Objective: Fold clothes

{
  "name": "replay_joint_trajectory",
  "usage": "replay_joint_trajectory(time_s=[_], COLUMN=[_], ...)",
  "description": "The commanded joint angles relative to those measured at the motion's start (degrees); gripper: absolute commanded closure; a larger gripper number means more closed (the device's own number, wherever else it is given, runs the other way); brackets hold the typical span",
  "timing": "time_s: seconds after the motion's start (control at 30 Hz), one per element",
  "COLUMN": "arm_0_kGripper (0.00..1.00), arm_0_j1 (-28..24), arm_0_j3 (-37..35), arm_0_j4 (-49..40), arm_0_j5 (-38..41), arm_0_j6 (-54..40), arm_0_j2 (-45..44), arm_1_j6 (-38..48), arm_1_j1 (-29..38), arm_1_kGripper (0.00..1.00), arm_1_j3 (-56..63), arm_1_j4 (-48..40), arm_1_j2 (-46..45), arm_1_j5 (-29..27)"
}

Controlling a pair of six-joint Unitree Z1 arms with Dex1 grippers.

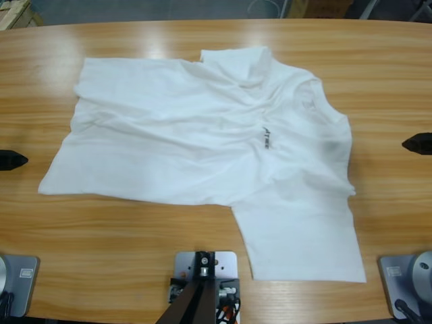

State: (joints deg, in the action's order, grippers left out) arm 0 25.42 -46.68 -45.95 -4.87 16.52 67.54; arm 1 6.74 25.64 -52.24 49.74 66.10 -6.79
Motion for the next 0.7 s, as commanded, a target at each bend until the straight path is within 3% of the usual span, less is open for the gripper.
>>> replay_joint_trajectory(time_s=[0.03, 0.2, 0.4, 0.53, 0.7], arm_0_kGripper=[0.004, 0.004, 0.004, 0.007, 0.0], arm_0_j1=[0.6, 0.6, 0.63, 1.46, 6.13], arm_0_j3=[-0.39, -0.43, -0.43, -3.58, 1.7], arm_0_j4=[-1.07, -1.07, -1.4, -6.57, -6.5], arm_0_j5=[0.56, 0.56, 1.16, 7.33, 14.24], arm_0_j6=[0.0, 0.0, 0.16, 5.48, 20.88], arm_0_j2=[4.0, 4.09, 1.89, 2.38, 1.24], arm_1_j6=[-0.94, -0.99, 3.74, 18.35, 33.59], arm_1_j1=[-0.57, -0.55, -0.59, -0.34, 6.06], arm_1_kGripper=[0.027, 0.027, 0.011, 0.0, 0.0], arm_1_j3=[0.79, 0.38, -2.15, -3.94, 0.52], arm_1_j4=[0.1, 0.52, 4.95, 12.1, 10.17], arm_1_j2=[3.42, 4.79, -1.17, -2.79, -7.75], arm_1_j5=[0.81, 0.8, 1.22, 10.8, 12.59])
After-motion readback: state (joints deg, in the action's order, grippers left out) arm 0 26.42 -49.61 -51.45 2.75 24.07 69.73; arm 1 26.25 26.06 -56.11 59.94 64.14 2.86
